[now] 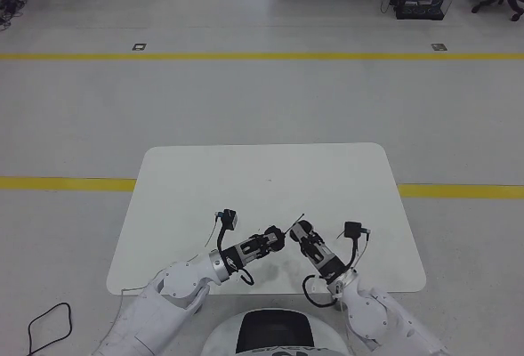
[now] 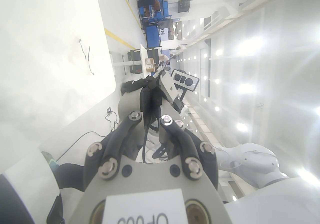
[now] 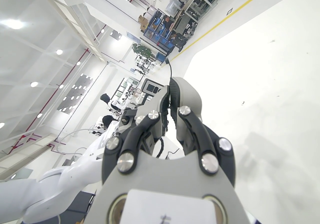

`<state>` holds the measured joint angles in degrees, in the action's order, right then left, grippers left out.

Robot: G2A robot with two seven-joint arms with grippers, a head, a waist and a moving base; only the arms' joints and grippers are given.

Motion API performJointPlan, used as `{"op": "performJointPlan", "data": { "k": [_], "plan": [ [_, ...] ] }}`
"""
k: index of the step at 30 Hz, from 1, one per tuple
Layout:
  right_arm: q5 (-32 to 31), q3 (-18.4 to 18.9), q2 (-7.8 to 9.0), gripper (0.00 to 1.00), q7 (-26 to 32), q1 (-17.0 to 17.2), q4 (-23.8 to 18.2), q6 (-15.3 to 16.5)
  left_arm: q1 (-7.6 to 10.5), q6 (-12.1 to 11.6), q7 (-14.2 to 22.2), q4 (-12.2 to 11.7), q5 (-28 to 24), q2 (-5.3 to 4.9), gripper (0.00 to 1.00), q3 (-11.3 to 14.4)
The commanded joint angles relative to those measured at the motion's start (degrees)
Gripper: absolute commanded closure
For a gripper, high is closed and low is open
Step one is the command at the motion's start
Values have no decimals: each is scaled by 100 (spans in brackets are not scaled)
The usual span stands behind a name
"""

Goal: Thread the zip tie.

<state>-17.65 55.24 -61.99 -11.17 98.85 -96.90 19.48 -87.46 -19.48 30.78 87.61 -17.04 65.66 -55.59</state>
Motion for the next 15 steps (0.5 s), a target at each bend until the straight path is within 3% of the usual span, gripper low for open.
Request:
{"op": "performJointPlan", "data": {
  "k": [1, 10, 15],
  "plan": [
    [25, 34, 1, 0, 6, 19, -7, 0, 0, 0, 0, 0, 0, 0, 100, 0],
    [232, 363, 112, 0, 325, 243, -247, 0, 0, 0, 0, 0, 0, 0, 100, 0],
    [232, 363, 112, 0, 325, 243, -247, 0, 0, 0, 0, 0, 0, 0, 100, 0]
  ]
}}
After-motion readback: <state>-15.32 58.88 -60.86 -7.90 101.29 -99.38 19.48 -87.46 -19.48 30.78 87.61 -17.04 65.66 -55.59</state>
